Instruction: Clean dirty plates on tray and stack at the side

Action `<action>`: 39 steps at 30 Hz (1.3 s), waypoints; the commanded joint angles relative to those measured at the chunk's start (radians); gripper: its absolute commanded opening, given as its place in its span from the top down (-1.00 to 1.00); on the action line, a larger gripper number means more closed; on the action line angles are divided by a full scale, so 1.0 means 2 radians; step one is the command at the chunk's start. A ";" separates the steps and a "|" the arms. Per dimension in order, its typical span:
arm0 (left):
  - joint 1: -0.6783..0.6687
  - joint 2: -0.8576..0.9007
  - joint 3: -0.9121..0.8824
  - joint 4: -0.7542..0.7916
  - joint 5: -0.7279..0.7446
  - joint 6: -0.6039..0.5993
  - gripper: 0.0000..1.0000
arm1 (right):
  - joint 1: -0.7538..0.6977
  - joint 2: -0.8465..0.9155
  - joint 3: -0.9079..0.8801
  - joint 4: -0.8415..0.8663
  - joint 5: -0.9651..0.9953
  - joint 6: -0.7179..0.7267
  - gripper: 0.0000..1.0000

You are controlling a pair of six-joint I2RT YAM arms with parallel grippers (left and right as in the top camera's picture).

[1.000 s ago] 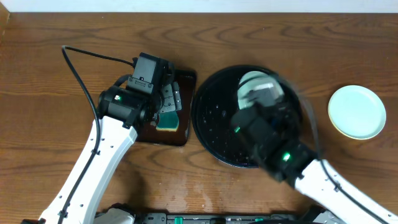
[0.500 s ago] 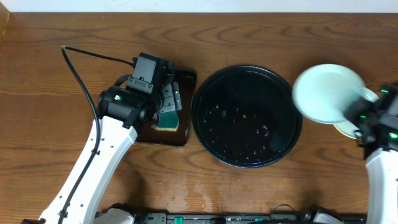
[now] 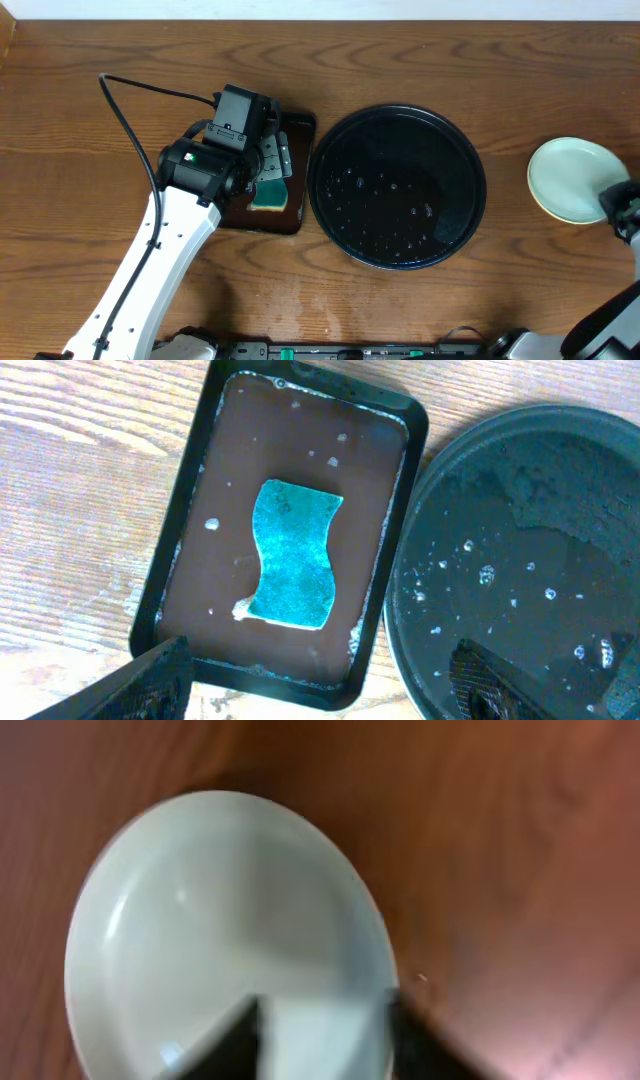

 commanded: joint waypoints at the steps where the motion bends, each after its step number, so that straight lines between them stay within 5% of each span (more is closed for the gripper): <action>1: 0.002 0.000 0.008 -0.001 0.002 0.001 -0.66 | 0.002 -0.011 0.006 0.016 -0.095 -0.053 -0.11; 8: 0.002 0.000 0.008 -0.001 0.002 0.001 -0.65 | 0.074 -0.118 0.012 0.006 -0.226 -0.064 -0.29; 17: 0.002 0.000 0.008 -0.001 0.001 0.001 -0.66 | 0.284 -0.267 0.012 -0.135 -0.210 -0.130 -0.27; 25: 0.002 0.000 0.008 -0.001 0.002 0.001 -0.66 | 0.404 -0.266 0.012 -0.211 -0.139 -0.131 -0.29; 32: 0.002 0.000 0.008 -0.001 0.002 0.001 -0.65 | 0.416 -0.258 0.012 -0.211 -0.122 -0.162 -0.35; 39: 0.002 0.000 0.008 -0.001 0.002 0.001 -0.65 | 0.416 -0.258 0.012 -0.211 -0.117 -0.163 -0.99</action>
